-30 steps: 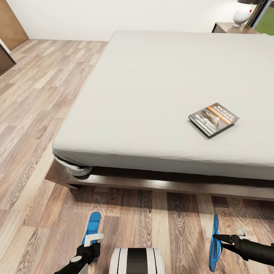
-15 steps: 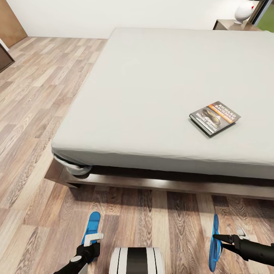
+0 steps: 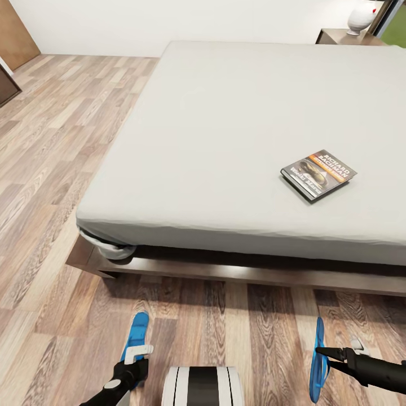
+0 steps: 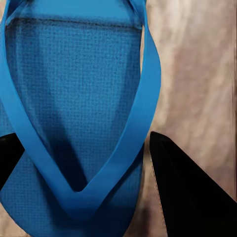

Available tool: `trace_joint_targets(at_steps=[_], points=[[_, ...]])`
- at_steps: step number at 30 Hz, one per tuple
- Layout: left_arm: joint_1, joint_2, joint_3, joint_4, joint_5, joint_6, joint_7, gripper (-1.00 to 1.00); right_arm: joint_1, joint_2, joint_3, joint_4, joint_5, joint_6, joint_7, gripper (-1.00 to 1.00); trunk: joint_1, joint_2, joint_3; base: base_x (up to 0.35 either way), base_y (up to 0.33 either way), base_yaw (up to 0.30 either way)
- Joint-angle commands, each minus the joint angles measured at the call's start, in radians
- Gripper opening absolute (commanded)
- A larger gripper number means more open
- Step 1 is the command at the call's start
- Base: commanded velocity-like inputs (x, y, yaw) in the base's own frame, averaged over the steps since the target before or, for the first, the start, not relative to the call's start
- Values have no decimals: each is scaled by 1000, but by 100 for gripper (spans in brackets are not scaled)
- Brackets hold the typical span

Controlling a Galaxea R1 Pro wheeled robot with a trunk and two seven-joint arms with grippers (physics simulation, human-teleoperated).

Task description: In the bedroom, move the book from the bed onto either nightstand, and place the two sandals side by side next to the bed.

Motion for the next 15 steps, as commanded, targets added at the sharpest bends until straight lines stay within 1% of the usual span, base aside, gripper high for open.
trace_joint_targets(at_steps=[1, 2, 5, 11, 13, 15], points=[[0, 0, 8, 1, -12, -14, 1, -100, 0, 0, 0, 0, -4, 7, 0, -100, 0, 0, -1, 0, 0, 0], [0, 0, 8, 2, -10, -45, 2, -100, 0, 0, 0, 0, -4, 7, 0, -100, 0, 0, -1, 0, 0, 0], [2, 0, 8, 3, -10, -75, 2, -100, -1, 0, 0, 0, -4, 7, 0, -100, 0, 0, -1, 0, 0, 0], [2, 4, 8, 3, -9, -85, 2, -100, 0, 0, 0, 0, -4, 7, 0, -100, 0, 0, -1, 0, 0, 0], [2, 15, 11, 1, -9, -83, 2, -100, 0, 0, 0, 0, -4, 7, 0, -100, 0, 0, -1, 0, 0, 0], [2, 19, 13, -1, -8, -81, 4, -100, 0, 0, 0, 0, -4, 7, 0, -100, 0, 0, -1, 0, 0, 0]])
